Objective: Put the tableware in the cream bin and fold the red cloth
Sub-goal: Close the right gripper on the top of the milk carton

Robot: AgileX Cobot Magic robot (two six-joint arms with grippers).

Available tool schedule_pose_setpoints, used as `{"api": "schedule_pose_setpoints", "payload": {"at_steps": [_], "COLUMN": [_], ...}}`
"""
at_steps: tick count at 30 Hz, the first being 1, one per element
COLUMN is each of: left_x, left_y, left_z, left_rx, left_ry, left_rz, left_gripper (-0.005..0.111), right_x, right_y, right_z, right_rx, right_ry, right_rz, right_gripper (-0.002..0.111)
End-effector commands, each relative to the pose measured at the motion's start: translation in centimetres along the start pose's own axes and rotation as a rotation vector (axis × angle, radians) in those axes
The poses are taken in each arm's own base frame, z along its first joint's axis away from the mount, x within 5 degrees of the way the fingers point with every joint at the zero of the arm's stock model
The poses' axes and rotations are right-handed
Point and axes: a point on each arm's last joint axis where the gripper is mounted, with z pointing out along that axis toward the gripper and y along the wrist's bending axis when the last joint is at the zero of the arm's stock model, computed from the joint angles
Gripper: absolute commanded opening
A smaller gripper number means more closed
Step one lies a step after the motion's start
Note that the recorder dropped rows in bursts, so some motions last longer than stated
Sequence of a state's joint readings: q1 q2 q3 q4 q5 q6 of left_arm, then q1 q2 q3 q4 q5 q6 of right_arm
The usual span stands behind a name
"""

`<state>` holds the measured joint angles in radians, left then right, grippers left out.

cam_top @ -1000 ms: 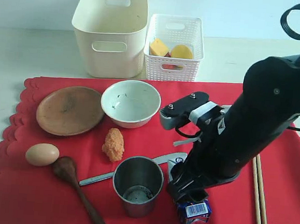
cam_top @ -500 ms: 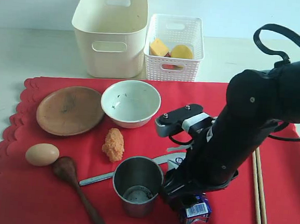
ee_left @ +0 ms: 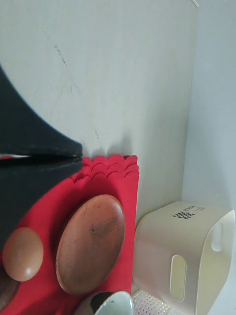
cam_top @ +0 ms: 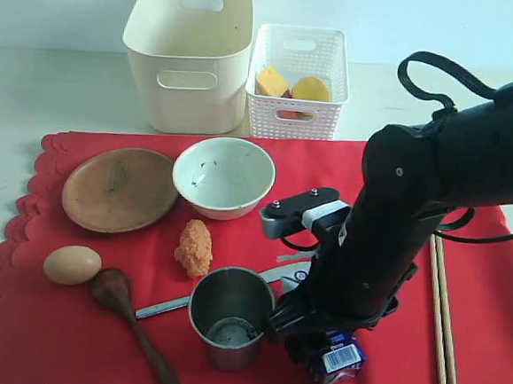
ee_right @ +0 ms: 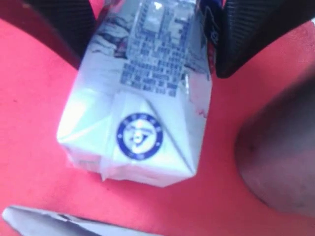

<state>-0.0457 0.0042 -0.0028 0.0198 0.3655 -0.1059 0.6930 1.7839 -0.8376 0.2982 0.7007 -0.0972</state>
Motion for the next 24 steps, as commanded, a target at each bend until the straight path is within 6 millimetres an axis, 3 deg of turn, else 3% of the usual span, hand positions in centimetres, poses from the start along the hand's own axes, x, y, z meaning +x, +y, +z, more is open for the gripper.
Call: {"api": "schedule_pose_setpoints", "payload": {"at_steps": [1, 13, 24], "left_x": [0.0, 0.0, 0.0], "left_y": [0.0, 0.0, 0.0], "left_z": [0.0, 0.0, 0.0], "left_rx": [-0.004, -0.004, -0.004], "left_ry": [-0.012, -0.012, -0.012], "left_rz": [0.0, 0.0, 0.0], "left_gripper": [0.0, 0.0, 0.0], "right_x": [-0.1, -0.3, -1.6], "right_y": [-0.2, -0.1, -1.3], "right_z": [-0.1, -0.9, -3.3], "right_rx": [0.034, 0.058, 0.253], "right_ry": [0.006, 0.051, 0.099], "right_rz": [0.002, -0.049, -0.085], "right_gripper": [0.056, 0.001, 0.0]}}
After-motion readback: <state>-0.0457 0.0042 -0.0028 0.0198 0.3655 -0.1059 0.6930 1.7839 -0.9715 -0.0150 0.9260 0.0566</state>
